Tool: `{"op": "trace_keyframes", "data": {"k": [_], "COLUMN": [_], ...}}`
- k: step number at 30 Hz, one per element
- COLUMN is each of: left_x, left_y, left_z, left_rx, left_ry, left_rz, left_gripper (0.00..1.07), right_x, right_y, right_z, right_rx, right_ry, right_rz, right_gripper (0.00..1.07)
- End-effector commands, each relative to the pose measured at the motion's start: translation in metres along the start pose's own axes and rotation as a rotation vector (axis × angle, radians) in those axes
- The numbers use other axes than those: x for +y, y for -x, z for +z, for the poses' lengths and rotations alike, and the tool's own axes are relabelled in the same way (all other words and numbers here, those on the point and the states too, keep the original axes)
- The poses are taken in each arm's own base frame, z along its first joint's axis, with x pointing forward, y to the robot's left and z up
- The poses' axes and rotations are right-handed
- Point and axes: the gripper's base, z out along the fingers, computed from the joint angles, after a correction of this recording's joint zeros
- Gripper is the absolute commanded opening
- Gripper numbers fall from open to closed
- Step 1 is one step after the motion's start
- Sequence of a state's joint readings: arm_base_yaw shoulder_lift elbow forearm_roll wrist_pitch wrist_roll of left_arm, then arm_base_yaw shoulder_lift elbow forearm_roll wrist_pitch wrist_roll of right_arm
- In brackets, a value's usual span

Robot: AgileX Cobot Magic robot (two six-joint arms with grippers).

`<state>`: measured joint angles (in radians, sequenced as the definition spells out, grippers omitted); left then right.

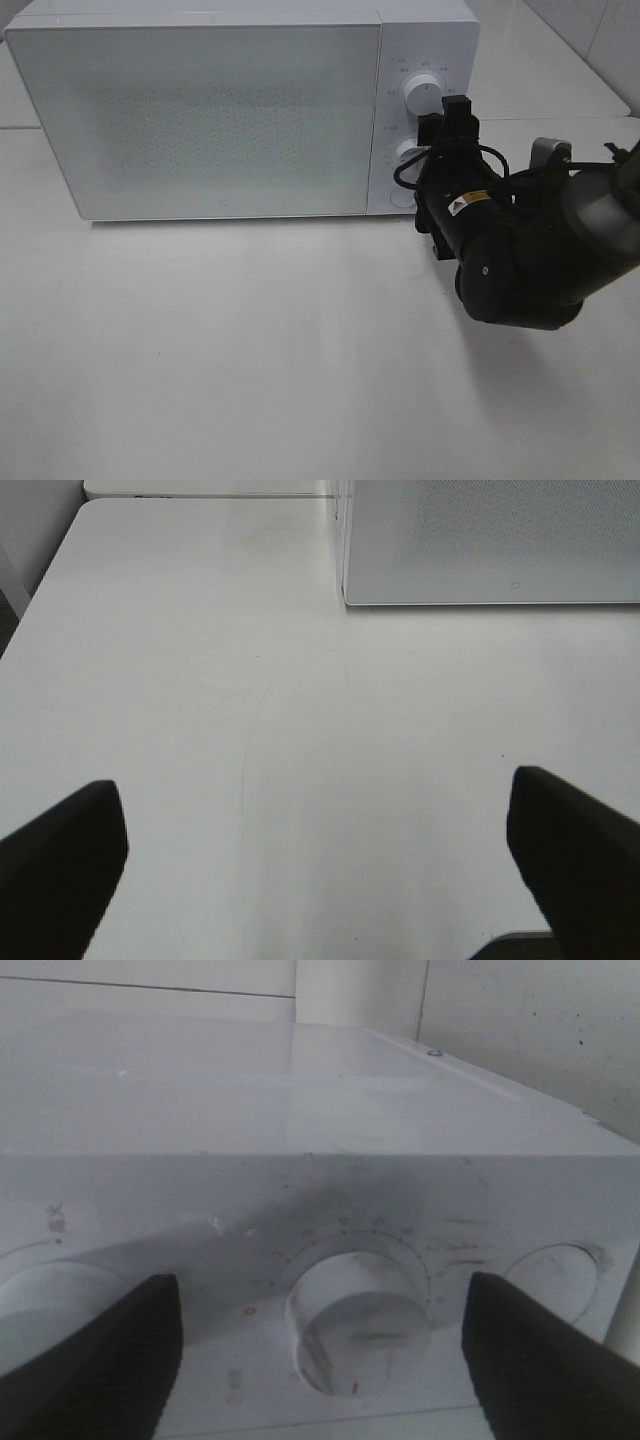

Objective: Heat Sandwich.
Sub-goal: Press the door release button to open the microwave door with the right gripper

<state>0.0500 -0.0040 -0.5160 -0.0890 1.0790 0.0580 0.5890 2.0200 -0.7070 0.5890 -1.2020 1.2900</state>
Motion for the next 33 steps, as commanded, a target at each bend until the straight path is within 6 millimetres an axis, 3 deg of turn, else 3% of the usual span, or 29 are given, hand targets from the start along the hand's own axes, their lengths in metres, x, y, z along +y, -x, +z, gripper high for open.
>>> {"op": "trace_keyframes", "data": {"k": [1,7,12,16,20,33], "left_x": [-0.001,-0.001,-0.001,-0.001,-0.001,-0.001], "left_y": [-0.001,-0.001,-0.001,-0.001,-0.001,-0.001], "left_z": [-0.002,-0.002,-0.002,-0.002,-0.002,-0.002], "left_rx": [-0.026,-0.026,-0.026,-0.026,-0.026,-0.026], "left_ry": [-0.002,-0.002,-0.002,-0.002,-0.002,-0.002], "left_rz": [0.001,0.001,0.001,0.001,0.001,0.001], "left_gripper": [0.98,0.98,0.98,0.98,0.98,0.98], "right_x": [0.008,0.01,0.014,0.02,0.033,0.047], "right_y": [0.007,0.014,0.02,0.023,0.022,0.021], "right_z": [-0.011,-0.03,-0.05,-0.064,-0.081,-0.108], "right_rx": [0.012,0.049,0.105,0.178,0.327,0.6], "right_ry": [0.05,0.006,-0.045,-0.104,-0.16,-0.176], "right_rz": [-0.032,-0.074,-0.212,-0.387,-0.687,-1.148], "right_gripper": [0.76,0.76,0.76,0.76,0.76,0.76]}}
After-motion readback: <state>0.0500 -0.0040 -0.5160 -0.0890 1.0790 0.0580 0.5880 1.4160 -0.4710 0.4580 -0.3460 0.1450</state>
